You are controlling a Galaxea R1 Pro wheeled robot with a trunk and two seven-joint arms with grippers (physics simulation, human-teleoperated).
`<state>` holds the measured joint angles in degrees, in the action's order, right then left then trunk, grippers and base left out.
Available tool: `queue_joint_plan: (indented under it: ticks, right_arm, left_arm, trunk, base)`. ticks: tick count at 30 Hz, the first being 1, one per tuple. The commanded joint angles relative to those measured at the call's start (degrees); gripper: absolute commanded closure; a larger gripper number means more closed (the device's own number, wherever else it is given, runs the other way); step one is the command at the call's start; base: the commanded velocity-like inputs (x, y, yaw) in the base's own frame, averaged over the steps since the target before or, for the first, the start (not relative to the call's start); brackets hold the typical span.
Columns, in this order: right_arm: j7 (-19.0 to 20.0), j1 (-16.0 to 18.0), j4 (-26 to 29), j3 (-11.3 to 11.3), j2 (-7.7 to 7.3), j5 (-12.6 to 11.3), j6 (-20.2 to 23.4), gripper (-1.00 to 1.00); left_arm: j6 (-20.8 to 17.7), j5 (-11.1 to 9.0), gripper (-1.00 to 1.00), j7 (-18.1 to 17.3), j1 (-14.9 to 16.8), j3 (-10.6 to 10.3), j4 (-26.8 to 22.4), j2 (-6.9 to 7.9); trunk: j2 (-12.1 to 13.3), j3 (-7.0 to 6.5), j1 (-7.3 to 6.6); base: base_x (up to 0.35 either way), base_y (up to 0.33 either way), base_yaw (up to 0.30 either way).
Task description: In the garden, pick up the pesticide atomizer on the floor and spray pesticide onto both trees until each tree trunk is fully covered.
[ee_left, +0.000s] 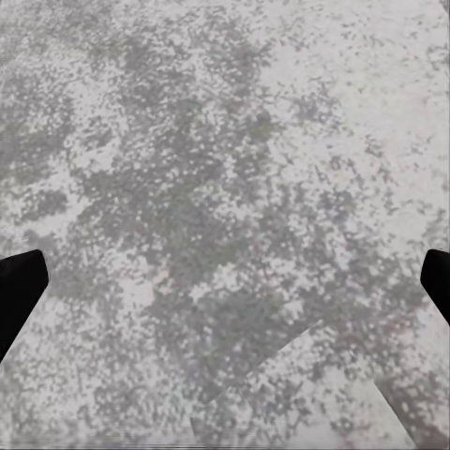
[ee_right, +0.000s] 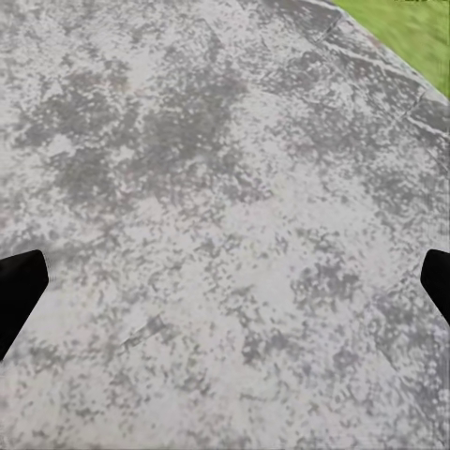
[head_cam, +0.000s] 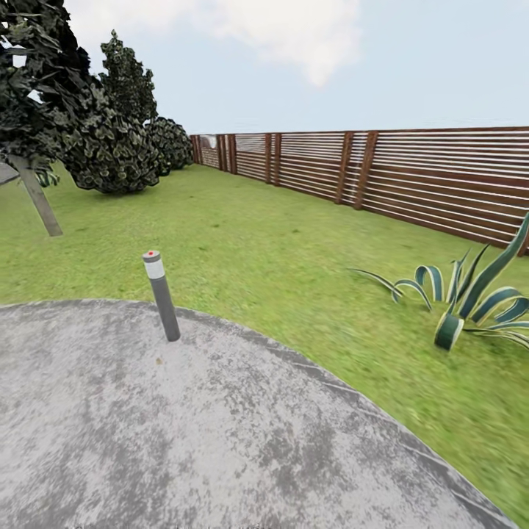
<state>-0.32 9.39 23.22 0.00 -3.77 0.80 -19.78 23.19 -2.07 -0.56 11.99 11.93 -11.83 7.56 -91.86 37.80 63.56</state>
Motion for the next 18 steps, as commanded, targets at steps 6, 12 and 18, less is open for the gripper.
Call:
queue_joint_plan:
  ticks: [6, 12, 18]
  right_arm:
    - [0.0, 0.0, 0.0, 0.0, -0.01, 0.1, -0.2, -1.0]
    - [0.0, 0.0, 0.0, 0.1, -0.01, 0.1, -0.2, -1.0]
    - [0.0, 0.0, 0.0, 0.1, -0.01, 0.1, -0.2, -1.0]
  left_arm:
    - [0.2, -0.2, -1.0, 0.0, 0.1, 0.0, 0.1, 0.0]
    - [0.2, -0.2, -1.0, 0.0, 0.1, 0.0, 0.1, 0.0]
    - [0.2, -0.2, -1.0, 0.0, 0.1, 0.0, 0.1, 0.0]
  trunk:
    - [-2.4, 1.47, 1.32]
    - [-4.9, 2.89, 2.64]
    - [-7.3, 4.31, 3.95]
  base:
    - [0.0, 0.0, 0.228]
    - [0.0, 0.0, 0.229]
    - [0.0, 0.0, 0.229]
